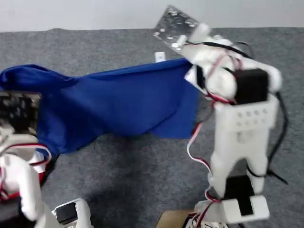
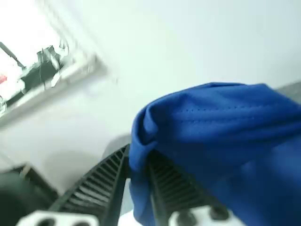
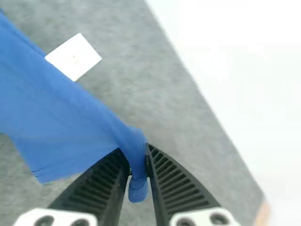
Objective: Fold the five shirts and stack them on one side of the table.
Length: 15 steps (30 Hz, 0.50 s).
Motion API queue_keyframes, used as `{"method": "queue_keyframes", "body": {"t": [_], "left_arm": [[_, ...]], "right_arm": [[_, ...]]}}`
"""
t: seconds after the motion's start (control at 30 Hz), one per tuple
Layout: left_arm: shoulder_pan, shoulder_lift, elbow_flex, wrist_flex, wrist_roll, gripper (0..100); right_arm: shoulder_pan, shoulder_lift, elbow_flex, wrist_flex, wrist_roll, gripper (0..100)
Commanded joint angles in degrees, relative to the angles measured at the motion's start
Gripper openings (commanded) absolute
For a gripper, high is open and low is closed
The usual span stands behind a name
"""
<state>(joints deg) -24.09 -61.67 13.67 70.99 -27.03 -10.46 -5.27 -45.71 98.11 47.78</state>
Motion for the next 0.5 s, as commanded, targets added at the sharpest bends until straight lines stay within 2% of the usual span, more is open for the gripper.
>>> {"method": "queue_keyframes", "body": {"t": [0.0, 0.17, 0.47], "left_arm": [[1.93, -2.37, -1.98, -1.85, -0.18, 1], [2.11, -3.87, -2.07, -2.02, -4.13, 1], [2.11, -10.55, -2.24, -9.93, -4.22, 1]], "right_arm": [[4.26, -7.96, -2.73, -1.10, 0.53, 1.0], [8.13, -15.34, -2.73, -1.10, 0.53, 1.0], [12.18, -25.36, -2.73, -1.01, 0.53, 1.0]]}}
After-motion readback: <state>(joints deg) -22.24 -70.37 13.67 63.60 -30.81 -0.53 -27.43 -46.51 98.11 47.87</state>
